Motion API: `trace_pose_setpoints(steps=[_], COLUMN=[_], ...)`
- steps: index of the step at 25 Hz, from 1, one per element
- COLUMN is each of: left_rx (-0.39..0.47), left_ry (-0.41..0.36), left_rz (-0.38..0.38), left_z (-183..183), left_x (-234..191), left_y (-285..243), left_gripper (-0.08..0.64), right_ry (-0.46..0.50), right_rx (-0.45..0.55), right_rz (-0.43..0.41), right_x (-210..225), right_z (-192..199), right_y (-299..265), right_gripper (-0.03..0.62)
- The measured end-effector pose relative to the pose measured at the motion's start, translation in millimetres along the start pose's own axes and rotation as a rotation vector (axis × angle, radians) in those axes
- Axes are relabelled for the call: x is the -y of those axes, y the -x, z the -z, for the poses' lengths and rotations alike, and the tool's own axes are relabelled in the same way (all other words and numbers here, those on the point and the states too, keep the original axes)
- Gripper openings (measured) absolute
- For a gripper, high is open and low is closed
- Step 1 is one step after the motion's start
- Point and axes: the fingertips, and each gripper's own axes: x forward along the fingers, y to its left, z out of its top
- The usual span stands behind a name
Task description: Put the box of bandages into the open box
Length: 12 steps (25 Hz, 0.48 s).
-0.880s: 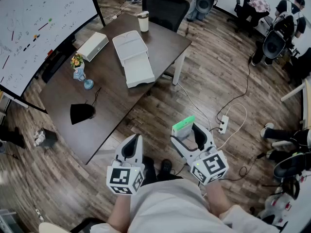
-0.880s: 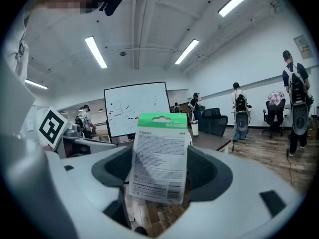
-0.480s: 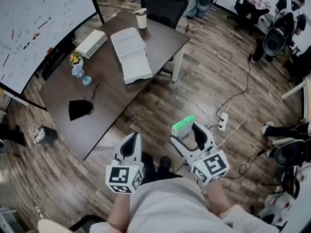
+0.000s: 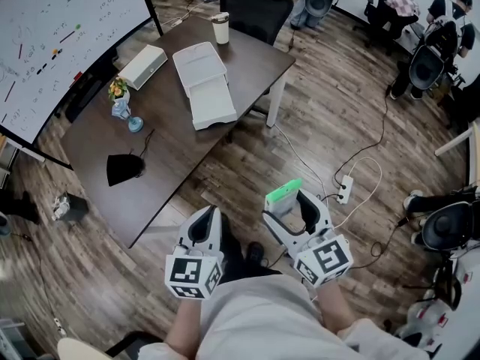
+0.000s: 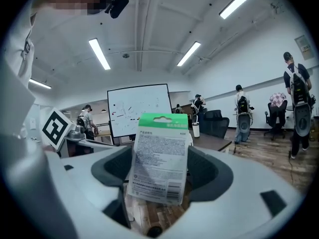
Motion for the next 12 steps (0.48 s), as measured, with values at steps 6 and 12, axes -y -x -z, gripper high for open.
trace_pose_setpoints(steps=[6, 12], left_rx=[-0.015, -0.013], left_ry=[0.005, 0.014], left_rz=[0.01, 0.012], left_z=[-1.8, -8.5], left_x=[-10.4, -29.3], left_y=[-10.3, -19.2], left_gripper=[0.006, 0.006], right_ry=[-0.003, 0.01], right_rx=[-0.02, -0.03], right_rz=[0.004, 0.009], right_x=[4.5, 4.1], right_z=[0.2, -5.5], right_y=[-15.2, -37.1], right_gripper=[0.357, 0.356])
